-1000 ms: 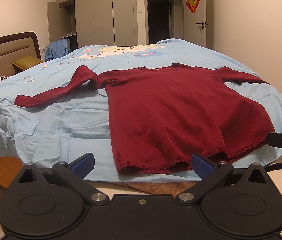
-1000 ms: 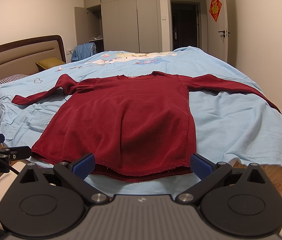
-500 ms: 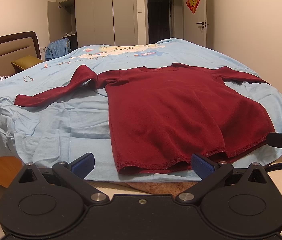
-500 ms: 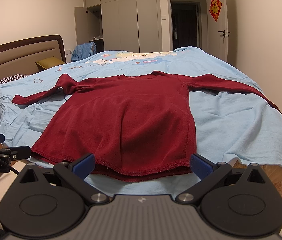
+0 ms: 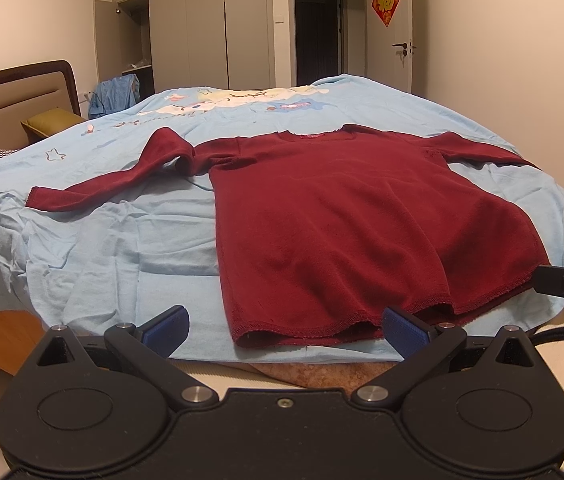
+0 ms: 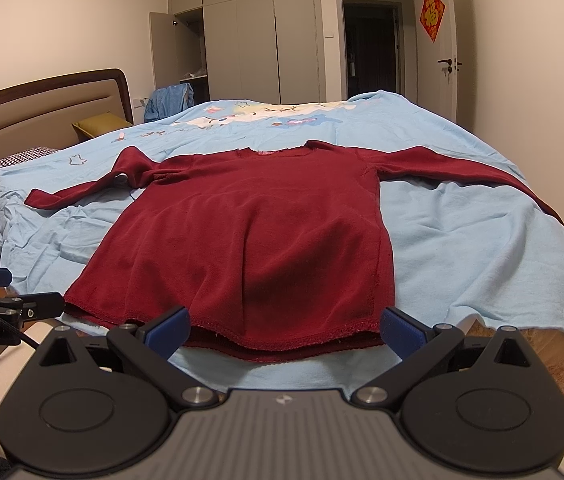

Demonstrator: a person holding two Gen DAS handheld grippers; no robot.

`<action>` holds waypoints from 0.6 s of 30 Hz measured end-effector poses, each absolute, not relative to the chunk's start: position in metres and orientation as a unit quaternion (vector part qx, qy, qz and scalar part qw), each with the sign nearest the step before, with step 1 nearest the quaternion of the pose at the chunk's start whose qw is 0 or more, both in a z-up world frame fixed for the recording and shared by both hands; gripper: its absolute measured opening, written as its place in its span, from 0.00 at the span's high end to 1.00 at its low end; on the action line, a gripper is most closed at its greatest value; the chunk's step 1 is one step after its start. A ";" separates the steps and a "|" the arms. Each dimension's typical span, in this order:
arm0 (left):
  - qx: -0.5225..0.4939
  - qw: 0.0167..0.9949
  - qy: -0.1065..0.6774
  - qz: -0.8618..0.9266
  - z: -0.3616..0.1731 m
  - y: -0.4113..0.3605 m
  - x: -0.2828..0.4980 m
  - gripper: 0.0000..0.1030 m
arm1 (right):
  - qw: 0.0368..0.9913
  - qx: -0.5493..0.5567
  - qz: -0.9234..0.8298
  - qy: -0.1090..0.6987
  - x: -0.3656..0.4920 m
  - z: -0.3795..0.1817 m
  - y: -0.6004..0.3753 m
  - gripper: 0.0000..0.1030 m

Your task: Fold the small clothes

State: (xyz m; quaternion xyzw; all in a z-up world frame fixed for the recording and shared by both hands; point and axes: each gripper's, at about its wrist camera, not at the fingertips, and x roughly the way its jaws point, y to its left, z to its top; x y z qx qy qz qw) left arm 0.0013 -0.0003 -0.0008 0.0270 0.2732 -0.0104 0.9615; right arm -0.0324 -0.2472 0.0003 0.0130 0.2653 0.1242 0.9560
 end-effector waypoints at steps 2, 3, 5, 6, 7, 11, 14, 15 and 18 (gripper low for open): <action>0.026 0.960 0.277 -0.016 0.000 0.000 0.003 0.01 | 0.955 0.014 0.137 0.263 -0.034 0.003 -0.248 0.00; 0.025 0.961 0.276 -0.021 0.000 0.002 0.004 0.01 | 0.954 0.016 0.150 0.260 -0.032 0.004 -0.252 0.00; 0.021 0.960 0.278 -0.028 -0.003 0.007 0.010 0.01 | 0.953 0.020 0.165 0.255 -0.025 0.011 -0.257 0.00; 0.019 0.960 0.279 -0.031 0.000 0.008 0.014 0.01 | 0.953 0.021 0.166 0.253 -0.021 0.015 -0.261 0.00; 0.018 0.960 0.278 -0.034 0.004 0.008 0.018 0.01 | 0.954 0.021 0.166 0.250 -0.017 0.018 -0.263 0.00; 0.020 0.965 0.259 -0.037 0.025 0.007 0.044 0.01 | 0.957 0.036 0.153 0.242 0.009 0.030 -0.278 0.00; 0.023 0.967 0.253 -0.033 0.038 0.004 0.065 0.01 | 0.960 0.058 0.139 0.235 0.033 0.031 -0.294 0.00; 0.025 0.967 0.252 -0.033 0.040 0.003 0.072 0.01 | 0.962 0.063 0.133 0.229 0.041 0.031 -0.301 0.00; 0.033 0.966 0.256 -0.036 0.048 -0.001 0.098 0.01 | 0.969 0.077 0.099 0.215 0.065 0.025 -0.319 0.00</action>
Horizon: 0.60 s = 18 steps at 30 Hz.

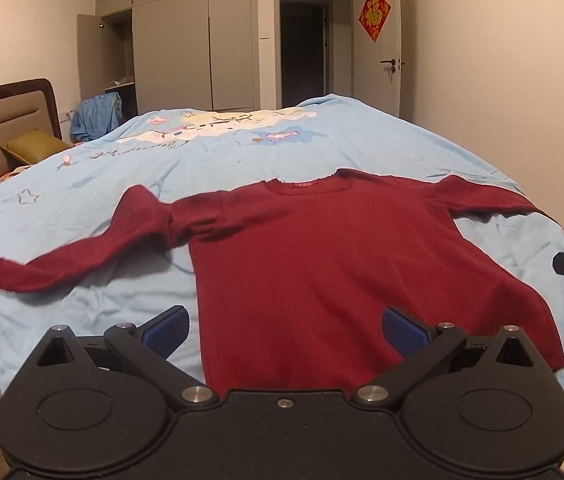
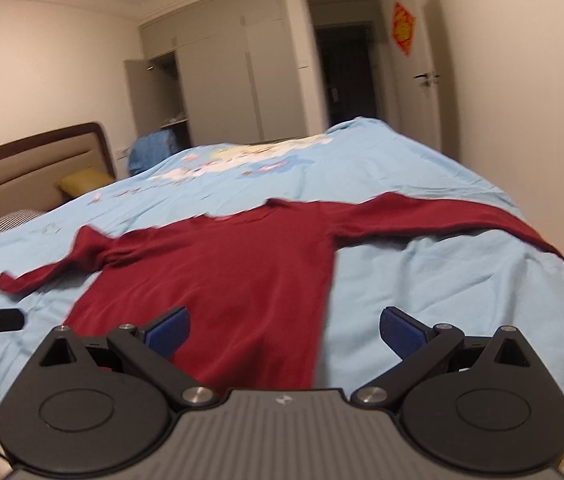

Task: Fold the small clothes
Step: 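Move both tools toward the sweater and grasp a sleeve cuff with the right tool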

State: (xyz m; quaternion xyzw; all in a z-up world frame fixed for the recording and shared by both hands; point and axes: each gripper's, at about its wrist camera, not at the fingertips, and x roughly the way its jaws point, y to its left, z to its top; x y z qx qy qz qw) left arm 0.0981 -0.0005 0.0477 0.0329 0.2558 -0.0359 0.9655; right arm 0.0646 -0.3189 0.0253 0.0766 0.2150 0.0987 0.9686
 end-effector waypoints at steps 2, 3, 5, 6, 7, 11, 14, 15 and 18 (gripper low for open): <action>0.038 0.965 0.258 -0.034 0.049 -0.005 0.117 0.00 | 0.972 0.093 0.071 0.204 0.080 0.020 -0.335 0.00; 0.039 0.964 0.260 -0.033 0.048 -0.006 0.127 0.00 | 0.972 0.105 0.059 0.201 0.088 0.017 -0.344 0.00; 0.039 0.963 0.266 -0.030 0.046 -0.010 0.150 0.00 | 0.970 0.139 0.032 0.196 0.105 0.010 -0.367 0.00; 0.038 0.962 0.271 -0.027 0.044 -0.012 0.163 0.00 | 0.968 0.159 0.019 0.194 0.112 0.006 -0.379 0.00; 0.034 0.961 0.274 -0.025 0.042 -0.014 0.174 0.00 | 0.965 0.179 0.005 0.191 0.120 0.002 -0.391 0.00; 0.011 0.958 0.286 -0.021 0.035 -0.022 0.220 0.00 | 0.955 0.234 -0.042 0.176 0.148 -0.013 -0.437 0.00; -0.002 0.957 0.291 -0.018 0.030 -0.027 0.247 0.01 | 0.952 0.248 -0.066 0.164 0.168 -0.023 -0.468 0.00; -0.006 0.957 0.289 -0.016 0.029 -0.029 0.255 0.00 | 0.952 0.251 -0.069 0.160 0.174 -0.026 -0.477 0.00; -0.014 0.957 0.289 -0.009 0.022 -0.034 0.279 0.00 | 0.946 0.270 -0.078 0.160 0.194 -0.035 -0.503 0.00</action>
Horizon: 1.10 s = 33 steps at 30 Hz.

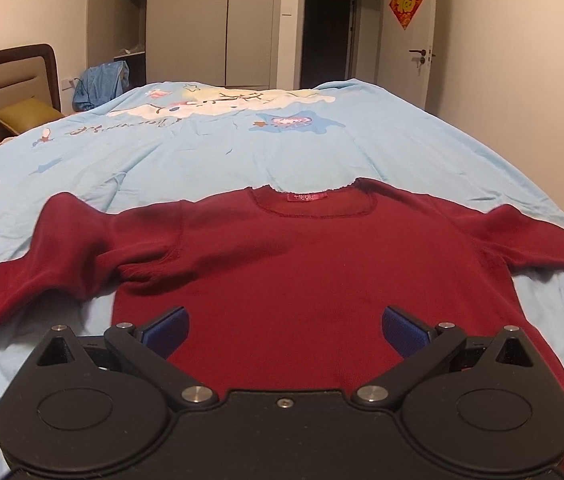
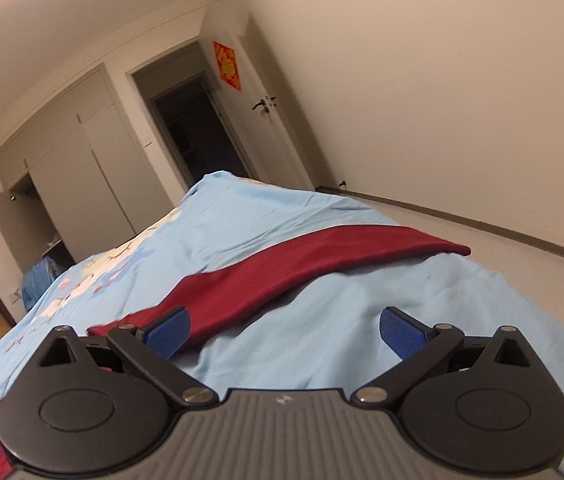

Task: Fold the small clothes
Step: 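Move both tools toward the sweater and grasp a sleeve cuff with the right tool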

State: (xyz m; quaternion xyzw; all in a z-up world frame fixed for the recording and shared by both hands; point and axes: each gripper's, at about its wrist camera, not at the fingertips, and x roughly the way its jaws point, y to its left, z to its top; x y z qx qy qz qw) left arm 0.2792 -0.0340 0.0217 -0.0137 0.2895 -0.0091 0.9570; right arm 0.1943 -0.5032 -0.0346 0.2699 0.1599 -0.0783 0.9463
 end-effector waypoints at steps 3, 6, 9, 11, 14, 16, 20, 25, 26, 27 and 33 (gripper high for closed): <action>-0.021 0.956 0.293 0.000 0.011 -0.038 0.306 0.00 | 0.935 0.302 -0.089 0.166 0.217 -0.044 -0.529 0.00; -0.020 0.956 0.293 0.006 0.000 -0.043 0.330 0.00 | 0.920 0.332 -0.107 0.180 0.245 -0.055 -0.557 0.00; -0.012 0.957 0.291 0.008 -0.006 -0.048 0.347 0.00 | 0.894 0.387 -0.123 0.189 0.267 -0.070 -0.582 0.00; -0.011 0.956 0.293 0.004 -0.010 -0.050 0.354 0.00 | 0.883 0.412 -0.130 0.183 0.280 -0.079 -0.596 0.00; -0.009 0.955 0.298 -0.005 -0.013 -0.051 0.363 0.01 | 0.876 0.422 -0.150 0.177 0.296 -0.085 -0.612 0.00; -0.001 0.954 0.299 -0.009 -0.015 -0.052 0.366 0.00 | 0.864 0.440 -0.169 0.175 0.308 -0.092 -0.623 0.00; 0.015 0.955 0.296 -0.008 -0.017 -0.050 0.368 0.01 | 0.830 0.496 -0.203 0.153 0.326 -0.111 -0.646 0.01; 0.006 0.954 0.299 -0.011 -0.014 -0.043 0.369 0.00 | 0.797 0.526 -0.256 0.150 0.341 -0.126 -0.663 0.30; 0.005 0.955 0.298 -0.011 -0.013 -0.041 0.369 0.00 | 0.794 0.526 -0.263 0.155 0.344 -0.128 -0.664 0.42; 0.003 0.955 0.296 -0.011 -0.011 -0.040 0.368 0.00 | 0.792 0.524 -0.268 0.163 0.347 -0.130 -0.665 0.54; 0.000 0.958 0.286 -0.003 0.001 -0.031 0.364 0.00 | 0.822 0.457 -0.285 0.184 0.367 -0.115 -0.654 0.92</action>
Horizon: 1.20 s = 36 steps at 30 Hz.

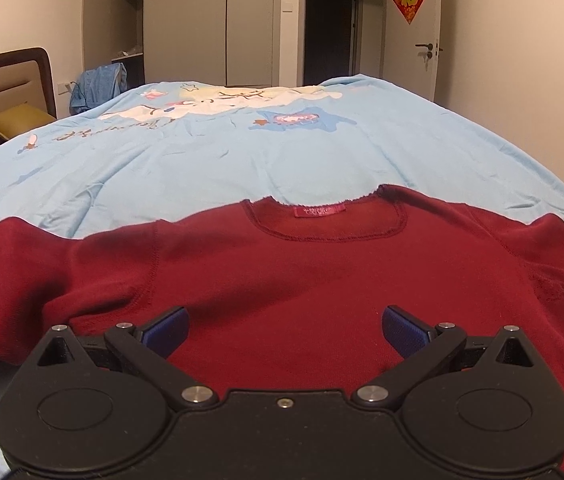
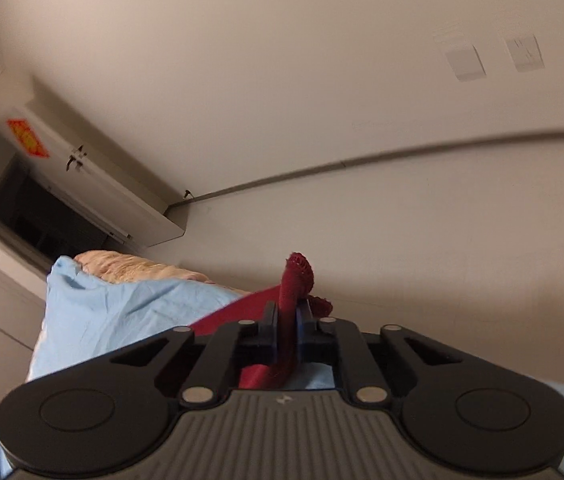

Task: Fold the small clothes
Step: 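Move both tools toward the sweater and grasp a sleeve cuff with the right tool, then fold the gripped sleeve across the sweater body with the right tool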

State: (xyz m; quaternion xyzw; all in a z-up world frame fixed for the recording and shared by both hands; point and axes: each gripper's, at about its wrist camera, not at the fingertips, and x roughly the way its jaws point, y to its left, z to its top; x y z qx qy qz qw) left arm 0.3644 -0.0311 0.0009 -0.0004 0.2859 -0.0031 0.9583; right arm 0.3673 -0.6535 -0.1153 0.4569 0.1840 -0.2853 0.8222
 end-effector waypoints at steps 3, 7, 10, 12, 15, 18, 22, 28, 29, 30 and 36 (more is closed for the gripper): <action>-0.001 0.961 0.278 -0.001 0.008 -0.025 0.359 0.01 | 0.865 0.391 -0.265 0.166 0.373 -0.083 -0.636 0.93; -0.005 0.964 0.267 0.002 0.016 -0.018 0.352 0.00 | 0.922 0.290 -0.214 0.138 0.386 -0.032 -0.594 0.93; -0.015 0.966 0.257 0.005 0.023 -0.010 0.346 0.00 | 0.956 0.222 -0.156 0.110 0.396 0.008 -0.550 0.93; -0.022 0.967 0.252 0.009 0.028 -0.004 0.342 0.00 | 0.971 0.187 -0.113 0.096 0.404 0.031 -0.518 0.93; -0.030 0.969 0.244 0.019 0.033 0.006 0.335 0.01 | 0.987 0.135 -0.045 0.076 0.415 0.058 -0.465 0.93; -0.041 0.971 0.235 0.032 0.039 0.019 0.326 0.01 | 0.994 0.094 0.022 0.058 0.425 0.077 -0.410 0.93; -0.060 0.972 0.221 0.052 0.047 0.040 0.314 0.00 | 0.992 0.061 0.106 0.042 0.427 0.091 -0.337 0.93; -0.090 0.971 0.202 0.090 0.054 0.077 0.295 0.00 | 0.976 0.024 0.213 0.045 0.417 0.078 -0.240 0.93; -0.095 0.970 0.199 0.097 0.054 0.082 0.292 0.00 | 0.972 0.010 0.228 0.049 0.413 0.076 -0.221 0.93; -0.101 0.970 0.197 0.102 0.055 0.088 0.289 0.00 | 0.968 -0.005 0.243 0.056 0.404 0.073 -0.204 0.93; -0.120 0.966 0.192 0.128 0.052 0.114 0.277 0.00 | 0.941 -0.090 0.308 0.108 0.390 0.028 -0.128 0.93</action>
